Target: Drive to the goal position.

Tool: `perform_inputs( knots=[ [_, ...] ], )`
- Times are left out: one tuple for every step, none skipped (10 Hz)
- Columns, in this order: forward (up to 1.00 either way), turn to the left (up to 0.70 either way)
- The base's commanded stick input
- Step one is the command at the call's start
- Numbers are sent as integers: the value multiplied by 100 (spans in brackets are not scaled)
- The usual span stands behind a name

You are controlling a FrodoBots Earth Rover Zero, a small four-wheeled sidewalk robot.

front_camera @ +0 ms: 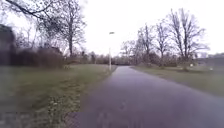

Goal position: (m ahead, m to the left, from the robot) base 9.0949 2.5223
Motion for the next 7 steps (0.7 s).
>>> perform_inputs(
  knots=[
    [100,-35],
    [100,-2],
    [100,0],
    [100,0],
    [100,0],
    [100,0],
    [100,0]
  ],
)
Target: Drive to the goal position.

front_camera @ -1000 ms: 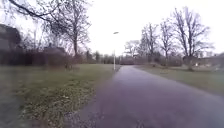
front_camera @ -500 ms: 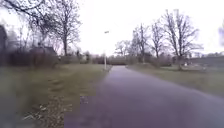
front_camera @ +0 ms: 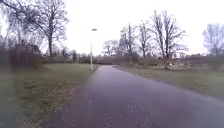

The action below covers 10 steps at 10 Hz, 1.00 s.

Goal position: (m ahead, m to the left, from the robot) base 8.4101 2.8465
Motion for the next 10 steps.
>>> perform_inputs(
  knots=[
    [100,0],
    [100,0],
    [100,0],
    [100,0],
    [100,0],
    [100,0],
    [100,0],
    [100,0],
    [100,0],
    [100,0]
  ],
)
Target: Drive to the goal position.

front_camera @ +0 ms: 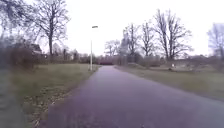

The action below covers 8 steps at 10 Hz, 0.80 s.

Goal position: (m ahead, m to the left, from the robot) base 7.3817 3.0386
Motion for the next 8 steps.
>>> perform_inputs(
  knots=[
    [100,0],
    [100,0],
    [100,0],
    [100,0],
    [100,0],
    [100,0],
    [100,0],
    [100,0]
  ],
)
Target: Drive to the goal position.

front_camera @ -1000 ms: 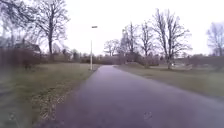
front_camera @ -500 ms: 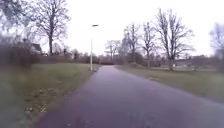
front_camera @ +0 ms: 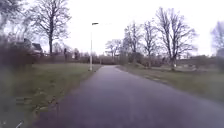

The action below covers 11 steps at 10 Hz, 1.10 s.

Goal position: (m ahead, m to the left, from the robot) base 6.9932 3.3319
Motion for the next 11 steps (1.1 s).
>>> perform_inputs(
  knots=[
    [100,0],
    [100,0],
    [100,0],
    [100,0],
    [100,0],
    [100,0],
    [100,0],
    [100,0],
    [100,0],
    [100,0],
    [100,0]
  ],
)
